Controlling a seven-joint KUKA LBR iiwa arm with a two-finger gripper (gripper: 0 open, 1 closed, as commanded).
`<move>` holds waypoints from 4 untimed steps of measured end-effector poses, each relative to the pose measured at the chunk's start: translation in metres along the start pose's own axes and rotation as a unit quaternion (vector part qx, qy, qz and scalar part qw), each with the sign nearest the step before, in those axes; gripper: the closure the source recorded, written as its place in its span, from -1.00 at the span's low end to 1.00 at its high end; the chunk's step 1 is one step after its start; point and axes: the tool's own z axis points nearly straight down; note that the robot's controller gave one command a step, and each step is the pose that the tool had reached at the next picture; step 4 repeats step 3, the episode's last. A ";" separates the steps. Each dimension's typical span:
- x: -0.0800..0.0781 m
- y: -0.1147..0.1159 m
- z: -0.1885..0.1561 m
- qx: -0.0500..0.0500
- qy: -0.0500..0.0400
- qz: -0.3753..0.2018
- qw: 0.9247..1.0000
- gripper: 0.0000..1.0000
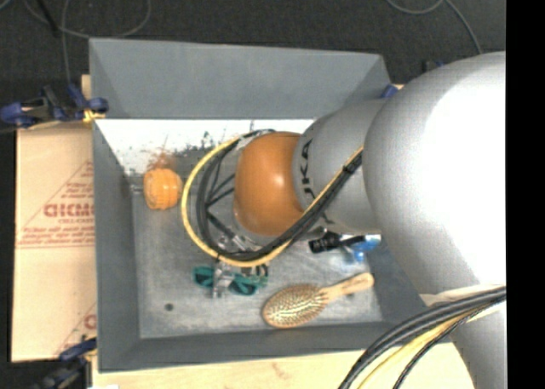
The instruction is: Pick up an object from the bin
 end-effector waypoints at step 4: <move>-0.004 0.007 -0.175 0.002 0.004 0.025 1.000 1.00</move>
Offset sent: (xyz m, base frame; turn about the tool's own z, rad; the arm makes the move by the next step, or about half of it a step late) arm 0.0033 0.0132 0.0923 0.0046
